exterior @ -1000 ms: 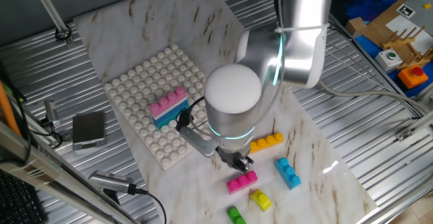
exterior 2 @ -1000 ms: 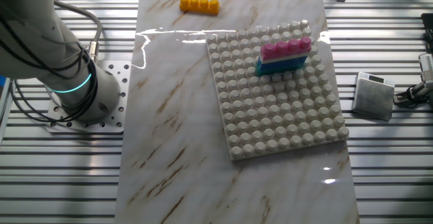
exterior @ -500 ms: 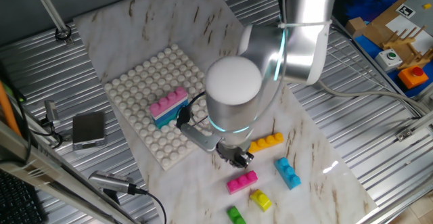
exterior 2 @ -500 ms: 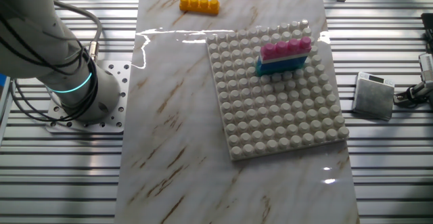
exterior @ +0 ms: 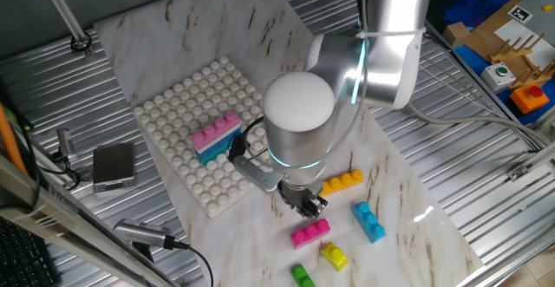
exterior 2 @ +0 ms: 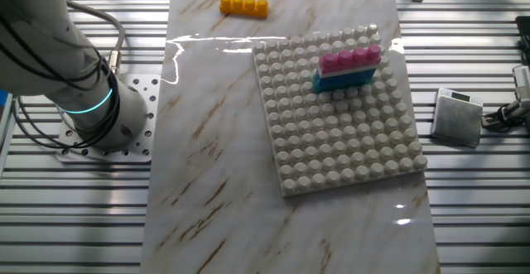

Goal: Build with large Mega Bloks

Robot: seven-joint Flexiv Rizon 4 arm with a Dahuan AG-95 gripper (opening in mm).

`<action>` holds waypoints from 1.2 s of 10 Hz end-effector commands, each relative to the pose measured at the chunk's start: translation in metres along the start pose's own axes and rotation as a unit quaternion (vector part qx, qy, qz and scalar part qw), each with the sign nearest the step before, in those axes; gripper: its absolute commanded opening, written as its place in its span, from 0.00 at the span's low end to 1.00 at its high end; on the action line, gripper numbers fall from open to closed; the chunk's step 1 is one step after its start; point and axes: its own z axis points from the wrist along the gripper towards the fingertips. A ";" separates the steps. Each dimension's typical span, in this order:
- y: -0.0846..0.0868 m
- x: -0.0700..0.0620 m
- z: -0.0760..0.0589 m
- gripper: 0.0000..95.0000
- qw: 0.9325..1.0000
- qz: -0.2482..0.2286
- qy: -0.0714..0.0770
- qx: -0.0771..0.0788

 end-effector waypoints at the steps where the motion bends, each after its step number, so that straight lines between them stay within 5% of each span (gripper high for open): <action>1: 0.010 -0.008 0.014 0.40 0.999 0.042 -0.011 -0.003; 12: 0.026 -0.012 0.048 0.40 0.998 0.064 -0.021 0.000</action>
